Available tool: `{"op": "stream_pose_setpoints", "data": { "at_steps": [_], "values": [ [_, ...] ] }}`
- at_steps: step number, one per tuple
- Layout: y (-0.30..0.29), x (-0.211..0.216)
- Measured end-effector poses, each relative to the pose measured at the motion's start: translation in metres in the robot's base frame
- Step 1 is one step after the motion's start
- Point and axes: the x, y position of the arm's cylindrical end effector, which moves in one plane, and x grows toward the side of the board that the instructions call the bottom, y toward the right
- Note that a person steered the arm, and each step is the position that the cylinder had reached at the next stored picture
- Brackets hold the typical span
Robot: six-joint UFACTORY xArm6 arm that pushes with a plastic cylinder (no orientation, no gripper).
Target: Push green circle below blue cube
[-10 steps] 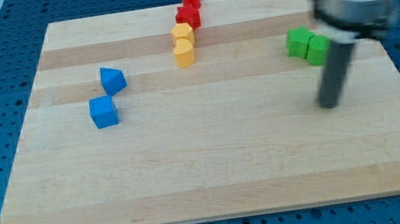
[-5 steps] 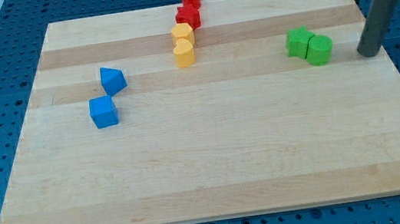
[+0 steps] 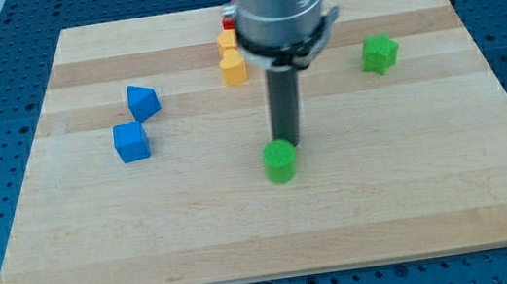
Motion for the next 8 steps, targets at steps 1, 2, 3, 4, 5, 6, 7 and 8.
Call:
{"op": "stream_pose_setpoints", "data": {
  "at_steps": [1, 2, 3, 4, 5, 6, 7, 8],
  "values": [
    [-0.003, 0.039],
    [-0.002, 0.074],
    [0.024, 0.112],
    [0.030, 0.136],
    [-0.007, 0.130],
    [-0.063, 0.129],
    [-0.085, 0.125],
    [-0.086, 0.117]
  ]
}}
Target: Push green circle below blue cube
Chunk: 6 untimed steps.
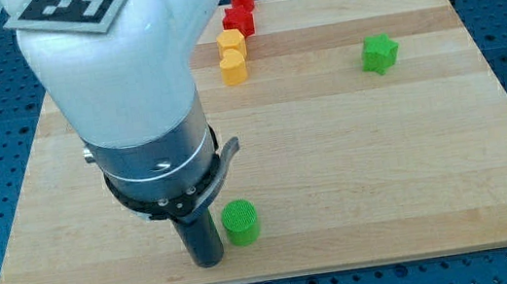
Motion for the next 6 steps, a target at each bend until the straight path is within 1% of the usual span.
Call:
{"op": "stream_pose_setpoints", "data": {
  "at_steps": [1, 2, 3, 4, 5, 6],
  "values": [
    [0.002, 0.000],
    [0.018, 0.002],
    [0.053, 0.004],
    [0.046, -0.033],
    [0.022, -0.045],
    [0.023, -0.046]
  ]
}}
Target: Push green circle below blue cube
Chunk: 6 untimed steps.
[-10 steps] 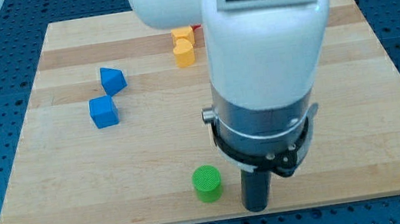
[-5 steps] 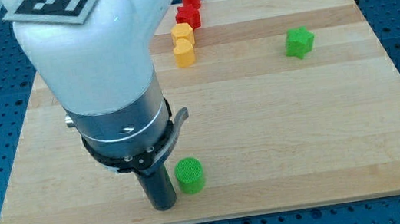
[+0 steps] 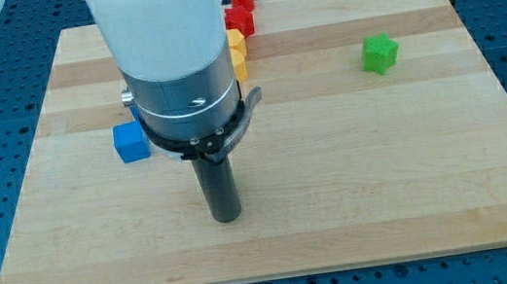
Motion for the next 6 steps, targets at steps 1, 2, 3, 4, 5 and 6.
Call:
{"op": "stream_pose_setpoints", "data": {
  "at_steps": [1, 2, 3, 4, 5, 6],
  "values": [
    [0.006, 0.000],
    [0.012, 0.000],
    [0.025, 0.000],
    [0.042, -0.014],
    [0.016, -0.032],
    [-0.023, -0.029]
  ]
}}
